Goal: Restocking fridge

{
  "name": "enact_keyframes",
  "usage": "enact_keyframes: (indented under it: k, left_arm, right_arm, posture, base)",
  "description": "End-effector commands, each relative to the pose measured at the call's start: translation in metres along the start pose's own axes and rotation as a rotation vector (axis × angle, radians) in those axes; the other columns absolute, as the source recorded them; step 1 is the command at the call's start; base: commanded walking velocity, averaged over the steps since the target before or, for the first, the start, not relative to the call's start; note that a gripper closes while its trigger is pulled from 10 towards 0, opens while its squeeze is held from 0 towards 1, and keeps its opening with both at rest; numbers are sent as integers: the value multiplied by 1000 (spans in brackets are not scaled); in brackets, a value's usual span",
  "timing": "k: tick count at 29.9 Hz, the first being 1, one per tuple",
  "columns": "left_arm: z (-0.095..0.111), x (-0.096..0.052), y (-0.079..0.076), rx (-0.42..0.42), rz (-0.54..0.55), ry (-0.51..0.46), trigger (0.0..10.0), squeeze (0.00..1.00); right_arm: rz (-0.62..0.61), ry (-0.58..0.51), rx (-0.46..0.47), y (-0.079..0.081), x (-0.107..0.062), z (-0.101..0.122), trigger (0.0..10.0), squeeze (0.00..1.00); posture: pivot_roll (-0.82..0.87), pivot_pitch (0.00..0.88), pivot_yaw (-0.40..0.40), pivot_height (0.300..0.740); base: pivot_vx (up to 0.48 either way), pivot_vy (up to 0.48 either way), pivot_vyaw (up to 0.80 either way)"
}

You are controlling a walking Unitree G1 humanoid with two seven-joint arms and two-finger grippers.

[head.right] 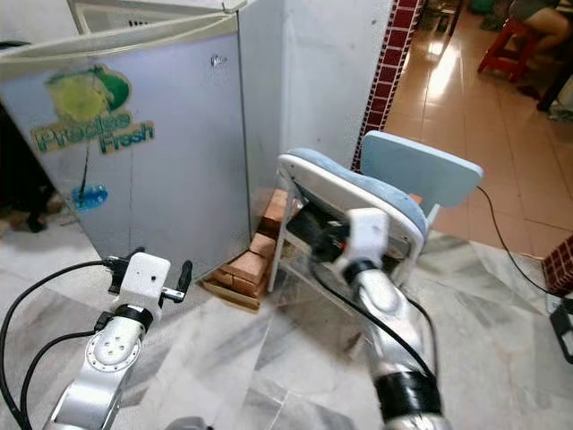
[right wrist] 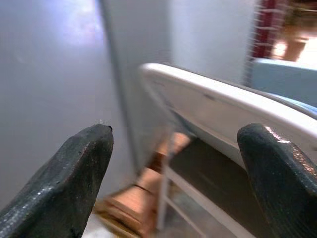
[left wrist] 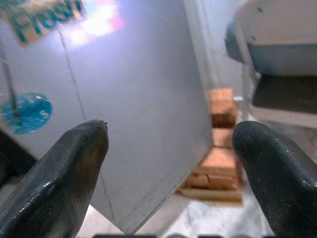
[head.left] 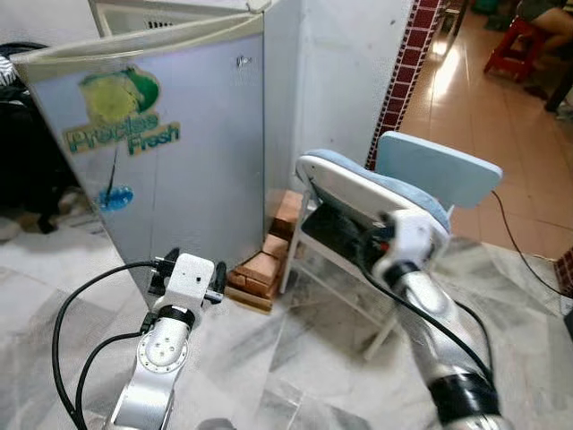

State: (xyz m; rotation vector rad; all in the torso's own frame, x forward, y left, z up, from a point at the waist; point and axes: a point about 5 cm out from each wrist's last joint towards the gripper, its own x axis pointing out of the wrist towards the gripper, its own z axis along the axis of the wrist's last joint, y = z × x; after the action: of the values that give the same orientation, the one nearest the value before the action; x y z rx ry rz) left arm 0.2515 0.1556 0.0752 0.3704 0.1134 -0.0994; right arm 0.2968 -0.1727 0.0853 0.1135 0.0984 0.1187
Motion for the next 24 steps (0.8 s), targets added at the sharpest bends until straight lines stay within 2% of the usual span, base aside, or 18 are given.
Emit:
enact_keyframes:
  k: [1,2,4,10,12,15,24]
  left_arm:
    - [6,0,6,40,14,-53,10000,0]
    - [7,0,5,54,13,-67,10000,0]
    - [4,-2,5,27,33,-64,10000,0]
    - [0,-5,-2,-13,28,-37,10000,0]
    - [-1,-7,-3,-19,31,-31,10000,0]
    - [-5,-9,-3,-24,35,-29,10000,0]
    - [-6,-5,-2,-42,40,-26,10000,0]
  right_arm:
    - [-55,-23,3,-5,-1,5,10000,0]
    - [-87,-19,5,-11,-3,3,10000,0]
    - [-139,-21,0,-20,-6,-2,10000,0]
    - [-207,9,-83,-25,-13,-11,10000,0]
    - [-197,23,-41,-25,-16,-15,10000,0]
    - [-228,43,-42,-25,-20,-24,10000,0]
    - [-224,58,13,-26,-23,-27,10000,0]
  posture:
    - [94,0,-22,740]
    - [92,0,-21,740]
    - [84,0,-23,740]
    - [84,0,-29,740]
    - [85,0,-27,740]
    - [80,0,-17,740]
    - [60,0,-10,740]
  base:
    - [0,480,0]
    - [0,480,0]
    - [0,480,0]
    - [0,480,0]
    - [0,480,0]
    - [0,480,0]
    - [0,480,0]
